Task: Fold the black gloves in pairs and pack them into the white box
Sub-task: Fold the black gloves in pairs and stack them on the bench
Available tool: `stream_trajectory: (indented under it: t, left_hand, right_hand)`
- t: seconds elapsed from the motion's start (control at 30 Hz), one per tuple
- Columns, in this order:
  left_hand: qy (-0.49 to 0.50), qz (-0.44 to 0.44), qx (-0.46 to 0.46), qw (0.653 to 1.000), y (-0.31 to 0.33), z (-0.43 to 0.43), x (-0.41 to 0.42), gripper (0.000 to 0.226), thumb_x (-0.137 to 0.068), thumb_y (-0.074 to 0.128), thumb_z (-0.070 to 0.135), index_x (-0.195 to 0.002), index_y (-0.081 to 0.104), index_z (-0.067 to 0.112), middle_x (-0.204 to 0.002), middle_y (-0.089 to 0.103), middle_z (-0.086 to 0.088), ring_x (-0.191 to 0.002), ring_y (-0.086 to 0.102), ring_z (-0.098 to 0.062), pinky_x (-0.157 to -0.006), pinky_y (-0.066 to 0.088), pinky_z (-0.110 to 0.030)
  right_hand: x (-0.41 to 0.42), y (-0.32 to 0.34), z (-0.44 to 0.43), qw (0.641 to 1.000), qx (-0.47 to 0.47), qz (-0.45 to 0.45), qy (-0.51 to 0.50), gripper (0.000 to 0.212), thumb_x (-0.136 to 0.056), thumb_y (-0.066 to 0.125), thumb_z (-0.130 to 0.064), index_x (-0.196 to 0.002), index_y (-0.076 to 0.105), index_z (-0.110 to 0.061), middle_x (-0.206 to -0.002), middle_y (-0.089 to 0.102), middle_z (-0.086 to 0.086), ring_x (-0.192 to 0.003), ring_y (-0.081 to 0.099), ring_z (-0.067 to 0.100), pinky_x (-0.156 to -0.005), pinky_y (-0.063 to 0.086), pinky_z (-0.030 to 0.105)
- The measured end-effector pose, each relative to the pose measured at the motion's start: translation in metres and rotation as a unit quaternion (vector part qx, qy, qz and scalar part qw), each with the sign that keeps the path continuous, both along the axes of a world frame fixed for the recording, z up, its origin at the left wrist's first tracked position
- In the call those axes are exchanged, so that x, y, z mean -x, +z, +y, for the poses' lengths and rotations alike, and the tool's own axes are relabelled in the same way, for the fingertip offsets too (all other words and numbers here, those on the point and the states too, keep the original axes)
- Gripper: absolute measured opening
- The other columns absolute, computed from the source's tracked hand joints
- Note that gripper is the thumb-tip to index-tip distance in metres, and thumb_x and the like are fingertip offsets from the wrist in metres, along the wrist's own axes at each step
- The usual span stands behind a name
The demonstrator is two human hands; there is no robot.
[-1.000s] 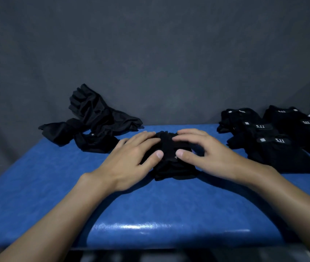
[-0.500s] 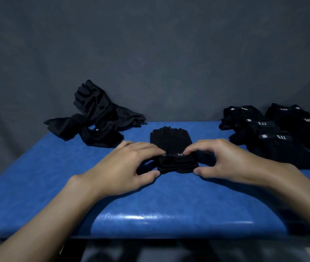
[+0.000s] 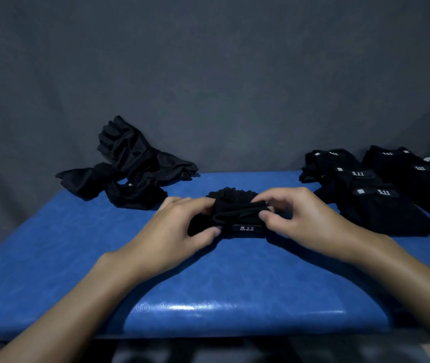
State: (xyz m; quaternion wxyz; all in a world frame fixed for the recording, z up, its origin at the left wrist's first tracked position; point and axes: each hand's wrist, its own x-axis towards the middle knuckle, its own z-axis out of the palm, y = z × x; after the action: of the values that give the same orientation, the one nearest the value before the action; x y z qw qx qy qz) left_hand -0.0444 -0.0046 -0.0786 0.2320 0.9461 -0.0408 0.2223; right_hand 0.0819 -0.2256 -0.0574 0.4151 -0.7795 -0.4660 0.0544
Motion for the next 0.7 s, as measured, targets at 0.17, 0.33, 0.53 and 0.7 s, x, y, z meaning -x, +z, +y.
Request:
stream_trajectory:
  t: [0.17,0.33,0.53,0.7]
  left_hand:
    - [-0.017,0.013,0.161,0.987,-0.002,-0.004,-0.003,0.014,-0.093,0.067,0.025,-0.106,0.069,0.030,-0.097,0.074,0.017,-0.099,0.067,-0.004,-0.095,0.050,-0.031]
    - [-0.002,0.011,0.240,0.971,0.000,-0.009,-0.007,0.006,-0.095,0.065,0.019,-0.091,0.066,0.014,-0.079,0.070,0.004,-0.077,0.065,-0.008,-0.077,0.052,-0.027]
    - [0.043,0.011,0.282,0.958,-0.001,-0.008,-0.013,0.018,-0.095,0.064,0.026,-0.082,0.062,0.014,-0.062,0.056,0.011,-0.059,0.049,-0.008,-0.062,0.042,-0.023]
    - [0.072,-0.002,0.294,0.953,-0.003,-0.006,-0.017,0.020,-0.095,0.064,0.027,-0.080,0.061,0.015,-0.061,0.053,0.008,-0.060,0.046,-0.007,-0.066,0.040,-0.028]
  right_hand:
    - [-0.007,0.000,-0.002,0.994,-0.005,0.113,0.013,0.041,-0.074,0.073,-0.050,-0.111,0.063,-0.036,-0.106,0.070,0.014,-0.103,0.068,0.025,-0.099,0.049,0.047]
    - [-0.007,-0.003,0.000,0.989,-0.016,0.139,0.038,0.031,-0.086,0.072,-0.011,-0.115,0.067,-0.018,-0.111,0.073,-0.004,-0.109,0.066,0.010,-0.102,0.049,0.039]
    - [-0.008,-0.009,0.010,0.987,-0.068,0.146,0.003,0.023,-0.090,0.066,-0.010,-0.111,0.064,-0.016,-0.105,0.074,0.004,-0.104,0.069,0.019,-0.098,0.050,0.048]
    - [-0.010,-0.009,0.020,0.991,-0.082,0.106,-0.018,0.020,-0.091,0.066,-0.014,-0.110,0.064,-0.021,-0.103,0.073,0.002,-0.089,0.071,0.017,-0.084,0.057,0.033]
